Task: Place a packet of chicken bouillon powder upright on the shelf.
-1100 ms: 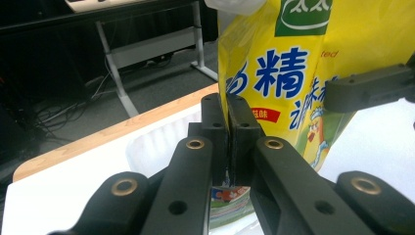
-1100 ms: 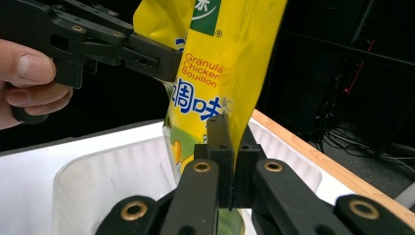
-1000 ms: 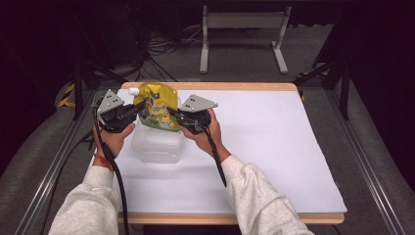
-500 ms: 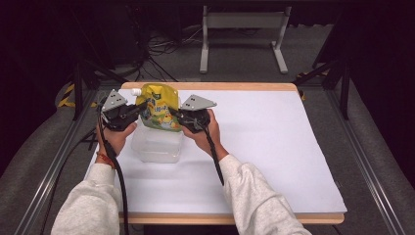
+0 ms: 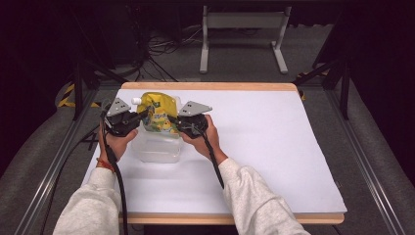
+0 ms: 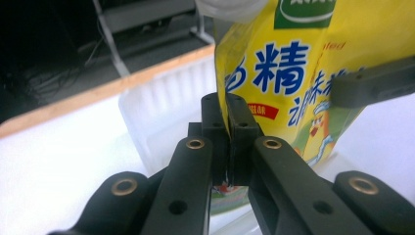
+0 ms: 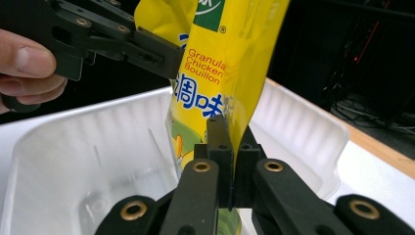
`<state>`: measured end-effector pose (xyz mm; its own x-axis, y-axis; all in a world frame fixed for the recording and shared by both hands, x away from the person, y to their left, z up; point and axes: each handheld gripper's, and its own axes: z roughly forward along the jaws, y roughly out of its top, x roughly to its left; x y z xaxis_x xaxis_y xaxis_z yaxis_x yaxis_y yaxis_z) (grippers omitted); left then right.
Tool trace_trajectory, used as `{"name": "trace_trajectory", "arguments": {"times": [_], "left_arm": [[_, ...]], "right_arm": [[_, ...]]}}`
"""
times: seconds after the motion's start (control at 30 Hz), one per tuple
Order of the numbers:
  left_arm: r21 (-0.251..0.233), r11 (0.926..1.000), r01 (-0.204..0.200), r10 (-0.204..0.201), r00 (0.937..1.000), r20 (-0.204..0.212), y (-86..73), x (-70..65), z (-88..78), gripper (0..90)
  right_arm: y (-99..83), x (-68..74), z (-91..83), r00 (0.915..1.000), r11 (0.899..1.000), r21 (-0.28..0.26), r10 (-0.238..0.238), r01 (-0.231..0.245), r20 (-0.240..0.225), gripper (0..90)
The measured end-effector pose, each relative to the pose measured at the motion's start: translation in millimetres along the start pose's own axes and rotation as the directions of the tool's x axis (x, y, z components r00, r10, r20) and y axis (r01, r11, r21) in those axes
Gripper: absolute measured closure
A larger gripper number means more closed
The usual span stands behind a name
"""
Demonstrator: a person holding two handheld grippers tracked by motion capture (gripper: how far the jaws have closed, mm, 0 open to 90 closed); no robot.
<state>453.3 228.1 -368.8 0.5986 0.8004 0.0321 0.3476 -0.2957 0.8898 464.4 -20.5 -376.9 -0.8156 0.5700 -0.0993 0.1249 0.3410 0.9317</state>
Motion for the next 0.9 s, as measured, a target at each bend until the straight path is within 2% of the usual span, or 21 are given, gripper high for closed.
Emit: {"name": "trace_trajectory", "arguments": {"times": [0.13,0.3,0.4,0.53,0.6,0.77,0.87,0.9], "left_arm": [[0.014,0.9996,0.025,-0.025,0.9996,0.011,-5.8,2.9,0.0,88.7],[0.057,0.9983,0.010,-0.011,0.9999,0.005,-8.4,0.9,3.7,88.6],[0.048,0.9988,-0.006,0.007,1.0000,-0.001,-11.0,-1.1,4.4,88.6],[0.036,0.9993,0.009,-0.009,0.9999,0.007,-15.7,0.9,4.4,88.7],[0.030,0.9990,0.032,-0.032,0.9994,0.009,-17.4,1.0,5.1,88.6],[0.028,0.9990,0.033,-0.033,0.9994,-0.002,-17.4,-0.1,6.3,88.1],[0.026,0.9982,0.054,-0.054,0.9985,-0.002,-18.7,0.9,6.7,87.0],[0.015,0.9972,0.074,-0.074,0.9973,0.002,-20.1,2.0,7.4,85.9]], "right_arm": [[-3.5,2.8,2.8,1.0000,1.000,0.018,0.005,-0.005,-0.004,90.0],[-7.1,1.7,5.6,1.0000,0.999,0.045,0.006,-0.006,-0.006,90.0],[-9.7,2.2,6.1,0.9999,0.999,0.045,0.009,-0.009,-0.008,89.9],[-10.1,3.3,6.7,0.9999,0.999,0.044,0.010,-0.009,-0.009,89.8],[-10.1,4.2,7.1,1.0000,0.999,0.045,0.006,-0.006,-0.003,89.8],[-10.4,4.5,7.6,1.0000,0.999,0.046,0.009,-0.009,0.000,89.5],[-10.2,4.2,7.6,1.0000,0.999,0.049,0.006,-0.006,-0.001,89.4],[-10.5,3.7,7.6,1.0000,0.999,0.047,0.007,-0.007,-0.002,89.3]]}}
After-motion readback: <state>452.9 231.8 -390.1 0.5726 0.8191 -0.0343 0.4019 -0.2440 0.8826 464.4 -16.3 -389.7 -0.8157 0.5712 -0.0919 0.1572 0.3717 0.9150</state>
